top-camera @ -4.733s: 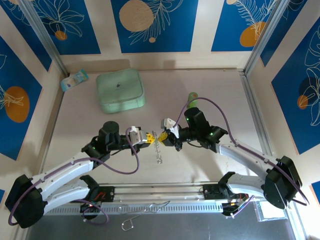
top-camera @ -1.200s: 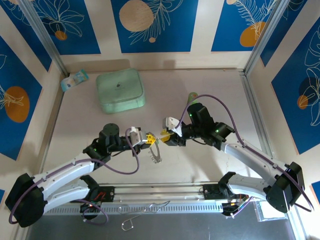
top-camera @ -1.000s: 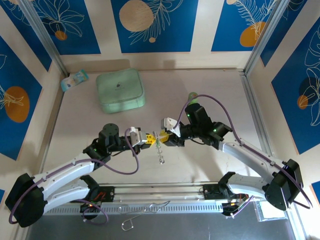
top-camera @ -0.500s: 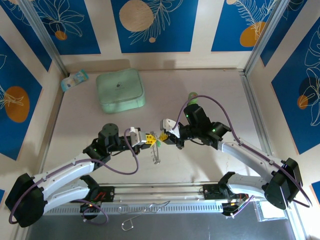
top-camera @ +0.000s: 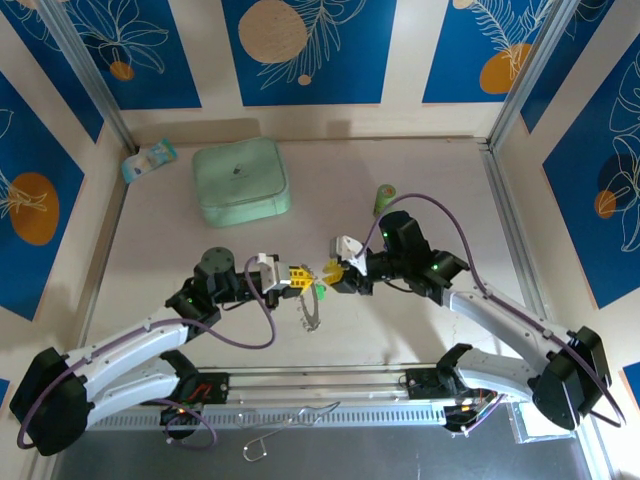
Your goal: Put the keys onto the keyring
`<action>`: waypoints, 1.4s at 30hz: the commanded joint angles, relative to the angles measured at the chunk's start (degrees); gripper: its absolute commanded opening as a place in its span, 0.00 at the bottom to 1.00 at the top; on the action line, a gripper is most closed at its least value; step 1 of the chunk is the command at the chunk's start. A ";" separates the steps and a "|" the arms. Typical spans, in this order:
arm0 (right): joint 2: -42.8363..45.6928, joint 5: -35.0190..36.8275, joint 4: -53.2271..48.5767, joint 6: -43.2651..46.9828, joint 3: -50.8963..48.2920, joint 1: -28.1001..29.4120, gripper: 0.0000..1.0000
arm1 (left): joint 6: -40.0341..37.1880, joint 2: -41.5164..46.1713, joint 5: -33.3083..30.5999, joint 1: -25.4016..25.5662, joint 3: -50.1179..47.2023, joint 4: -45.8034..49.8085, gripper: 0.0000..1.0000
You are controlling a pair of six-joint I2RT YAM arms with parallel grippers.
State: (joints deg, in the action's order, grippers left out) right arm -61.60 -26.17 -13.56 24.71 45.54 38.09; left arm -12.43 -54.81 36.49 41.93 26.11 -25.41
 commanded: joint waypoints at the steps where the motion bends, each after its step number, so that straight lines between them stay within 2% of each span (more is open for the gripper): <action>1: 1.10 -5.55 2.18 -1.28 -0.63 -0.29 0.28 | 0.50 0.90 1.72 0.44 -0.62 -4.70 0.00; 9: -1.09 -7.89 5.10 -2.52 0.15 0.14 0.29 | 1.32 0.09 2.09 0.42 -0.53 -6.26 0.00; 17: -2.47 -8.71 7.87 -3.59 -0.10 0.50 0.26 | 1.93 -0.89 2.72 0.48 -0.31 -7.19 0.00; 20: -2.86 -8.98 8.80 -3.96 -0.09 0.76 0.21 | 2.18 -1.19 3.07 0.43 -0.28 -7.59 0.00; 26: -3.33 -8.63 7.96 -3.19 0.36 1.00 0.00 | 2.76 -1.46 2.90 0.43 -0.44 -9.02 0.00; 27: -3.19 -8.35 7.41 -2.83 0.59 1.03 0.00 | 2.80 -1.37 2.76 0.42 -0.37 -8.77 0.00; 29: -2.70 -7.16 5.82 -1.86 1.24 1.04 0.00 | 2.64 -1.05 1.04 0.42 -0.13 -6.98 0.02; 30: -2.46 -6.08 4.32 -0.97 1.82 1.03 0.00 | 2.33 -0.69 -0.44 0.43 0.13 -5.10 0.16; 31: -2.38 -4.62 2.22 0.18 2.78 1.11 0.00 | 1.36 -0.17 -1.70 0.42 0.61 -2.29 0.26; 33: -2.59 -1.60 -2.45 2.60 5.05 1.60 0.00 | -1.58 0.71 -3.37 0.43 2.21 4.82 0.35; 37: -4.14 5.11 -11.63 7.71 10.01 3.71 0.00 | -5.71 0.88 -5.07 0.41 6.16 16.80 0.34; 42: -6.95 12.51 -18.39 11.98 14.72 7.18 0.00 | -6.82 0.26 -4.96 0.52 8.07 19.83 0.30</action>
State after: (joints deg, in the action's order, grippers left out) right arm -67.29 -19.14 -25.02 32.27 57.28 43.72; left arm -16.93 -54.87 31.88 42.04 32.21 -10.48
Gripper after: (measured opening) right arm 0.063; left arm 0.303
